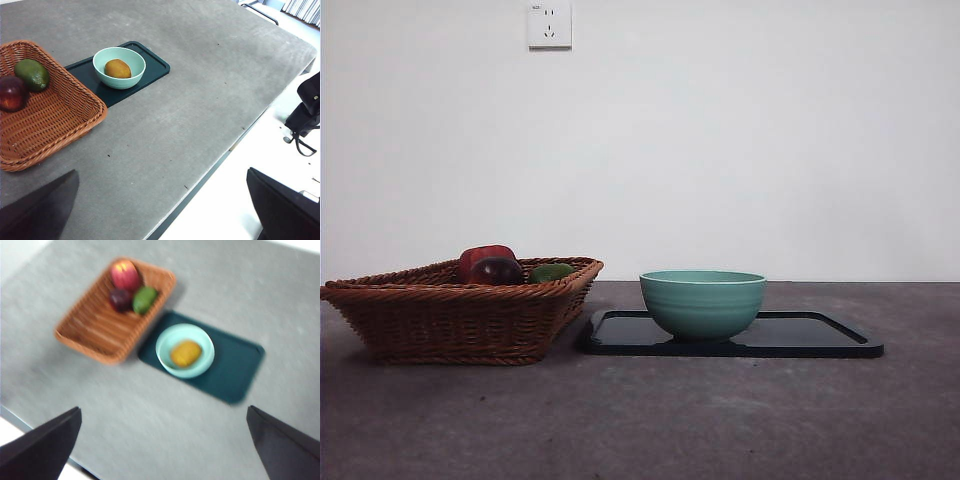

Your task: Pick up the wifruite, put it on the bowl, pick up the plate, put it on desk

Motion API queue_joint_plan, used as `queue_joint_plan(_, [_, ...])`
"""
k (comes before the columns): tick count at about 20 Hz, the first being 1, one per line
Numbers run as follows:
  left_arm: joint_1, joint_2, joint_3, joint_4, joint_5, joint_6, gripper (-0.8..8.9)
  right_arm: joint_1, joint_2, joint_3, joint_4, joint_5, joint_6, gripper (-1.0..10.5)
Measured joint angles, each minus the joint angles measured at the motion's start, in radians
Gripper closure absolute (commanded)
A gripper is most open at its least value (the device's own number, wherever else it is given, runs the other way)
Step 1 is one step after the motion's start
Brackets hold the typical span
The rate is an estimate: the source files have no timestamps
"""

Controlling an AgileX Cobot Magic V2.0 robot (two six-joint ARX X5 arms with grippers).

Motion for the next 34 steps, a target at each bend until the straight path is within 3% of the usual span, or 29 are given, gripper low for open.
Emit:
queue_joint_plan(3, [0.000,0.000,0.000,0.000,0.000,0.000,1.96,0.036,-0.140,-0.169,0.000,0.082,0.038,3.9])
queue_joint_plan(8, [0.000,0.000,0.000,0.020,0.000,0.000,1.96,0.037,-0.372,-0.379,0.000,0.128,0.076,3.9])
queue_joint_plan(14, [0.000,0.000,0.000,0.023,0.000,0.000,1.96,0.037,-0.536,-0.549,0.000,0.114,0.081,3.9])
queue_joint_plan(20, [0.000,0.000,0.000,0.056,0.000,0.000,1.97,0.037,-0.589,-0.571,0.006,0.110,0.081,3.9])
queue_joint_plan(27, [0.000,0.006,0.000,0.130,0.000,-0.025,1.97,0.037,-0.594,-0.572,0.101,-0.039,0.075,3.9])
queue_joint_plan(34, [0.000,0.192,0.000,0.210,0.000,-0.052,1.97,0.037,-0.593,-0.572,0.112,-0.042,0.074,3.9])
